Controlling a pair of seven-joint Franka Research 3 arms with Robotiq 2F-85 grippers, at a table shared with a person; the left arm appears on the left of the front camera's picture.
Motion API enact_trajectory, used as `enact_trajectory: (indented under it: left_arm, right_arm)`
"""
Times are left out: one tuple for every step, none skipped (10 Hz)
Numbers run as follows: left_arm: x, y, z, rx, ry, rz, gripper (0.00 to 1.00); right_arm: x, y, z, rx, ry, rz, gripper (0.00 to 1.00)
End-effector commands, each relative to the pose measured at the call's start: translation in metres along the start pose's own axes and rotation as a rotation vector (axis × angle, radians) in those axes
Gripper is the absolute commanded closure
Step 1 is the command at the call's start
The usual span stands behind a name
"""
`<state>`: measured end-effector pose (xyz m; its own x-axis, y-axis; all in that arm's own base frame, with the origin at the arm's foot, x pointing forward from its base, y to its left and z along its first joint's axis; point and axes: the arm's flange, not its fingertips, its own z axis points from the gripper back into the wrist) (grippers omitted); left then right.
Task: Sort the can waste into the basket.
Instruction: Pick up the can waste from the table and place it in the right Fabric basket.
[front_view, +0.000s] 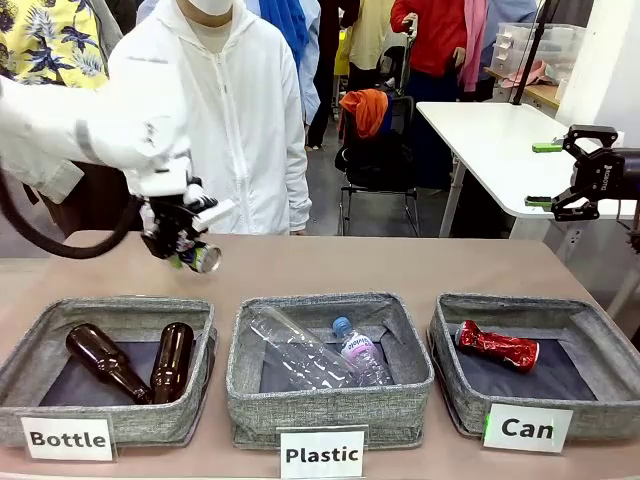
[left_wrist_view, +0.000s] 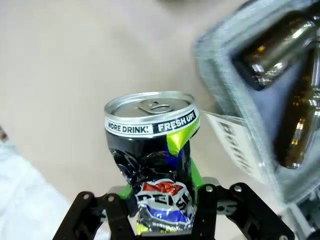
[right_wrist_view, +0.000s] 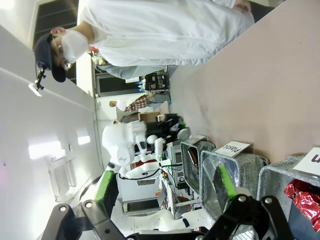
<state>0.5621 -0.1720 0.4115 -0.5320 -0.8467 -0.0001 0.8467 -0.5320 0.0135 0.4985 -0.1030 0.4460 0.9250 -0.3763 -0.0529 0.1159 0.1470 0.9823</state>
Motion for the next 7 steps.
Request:
enact_trajectory:
  left_arm:
    - [0.032,-0.067,0.041,0.033,-0.074,0.121,1.00]
    - [0.047,-0.086,0.043,0.004,-0.095,0.236,1.00]
    - [0.057,-0.107,0.041,0.007,-0.137,0.285,1.00]
    - [0.063,-0.131,0.038,0.042,-0.198,0.343,1.00]
    - [0.066,-0.158,0.030,0.100,-0.253,0.424,1.00]
    - [0.065,-0.173,0.022,0.125,-0.268,0.456,1.00]
    - [0.053,-0.174,0.018,0.136,-0.253,0.500,1.00]
  right_arm:
    - [0.002,0.004,0.001,-0.001,0.010,0.000,0.00]
    - [0.002,0.004,0.001,-0.001,0.010,0.000,0.00]
    - [0.002,0.004,0.001,-0.001,0.010,0.000,0.00]
    - [0.002,0.004,0.001,-0.001,0.010,0.000,0.00]
    - [0.002,0.004,0.001,-0.001,0.010,0.000,0.00]
    - [0.002,0.004,0.001,-0.001,0.010,0.000,0.00]
    - [0.002,0.004,0.001,-0.001,0.010,0.000,0.00]
